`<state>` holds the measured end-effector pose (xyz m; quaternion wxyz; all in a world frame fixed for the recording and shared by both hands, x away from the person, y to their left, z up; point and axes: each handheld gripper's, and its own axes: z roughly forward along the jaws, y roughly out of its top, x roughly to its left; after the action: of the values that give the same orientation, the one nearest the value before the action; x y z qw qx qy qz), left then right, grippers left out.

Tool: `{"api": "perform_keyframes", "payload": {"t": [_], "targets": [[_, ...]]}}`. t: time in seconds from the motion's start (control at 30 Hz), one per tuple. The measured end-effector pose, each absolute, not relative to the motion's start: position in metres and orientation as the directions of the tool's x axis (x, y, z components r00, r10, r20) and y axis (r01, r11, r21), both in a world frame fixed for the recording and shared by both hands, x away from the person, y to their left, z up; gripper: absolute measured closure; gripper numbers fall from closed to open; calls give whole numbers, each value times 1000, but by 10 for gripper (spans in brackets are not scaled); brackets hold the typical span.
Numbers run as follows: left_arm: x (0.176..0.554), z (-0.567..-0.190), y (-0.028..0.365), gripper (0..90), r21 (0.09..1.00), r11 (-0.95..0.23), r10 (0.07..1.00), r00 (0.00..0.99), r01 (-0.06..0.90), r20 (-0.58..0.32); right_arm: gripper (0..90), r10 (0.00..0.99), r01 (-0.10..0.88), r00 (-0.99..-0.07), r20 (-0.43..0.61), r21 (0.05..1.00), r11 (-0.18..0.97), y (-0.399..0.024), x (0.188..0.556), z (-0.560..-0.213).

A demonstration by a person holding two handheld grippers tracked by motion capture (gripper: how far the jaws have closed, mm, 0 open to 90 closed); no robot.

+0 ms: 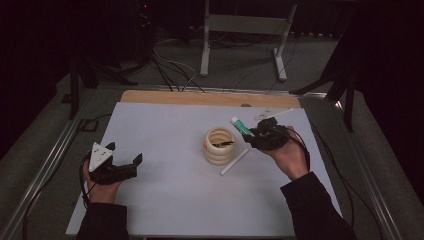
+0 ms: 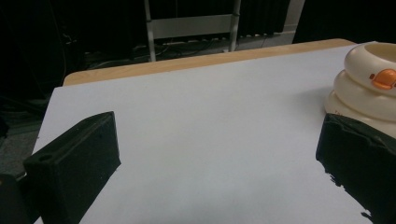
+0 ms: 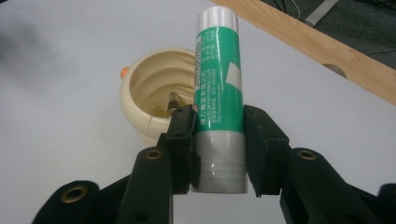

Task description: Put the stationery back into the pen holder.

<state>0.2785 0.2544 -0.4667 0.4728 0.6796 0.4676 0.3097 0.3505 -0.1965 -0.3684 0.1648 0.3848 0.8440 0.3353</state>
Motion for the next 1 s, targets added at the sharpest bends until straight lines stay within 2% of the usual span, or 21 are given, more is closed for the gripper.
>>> {"api": "perform_keyframes", "payload": {"t": [1.0], "targets": [[279,-467,254,0,931,-120,927,374,345,-19,653,703,526,-711,-12,654,543,-178,371,-372]]}}
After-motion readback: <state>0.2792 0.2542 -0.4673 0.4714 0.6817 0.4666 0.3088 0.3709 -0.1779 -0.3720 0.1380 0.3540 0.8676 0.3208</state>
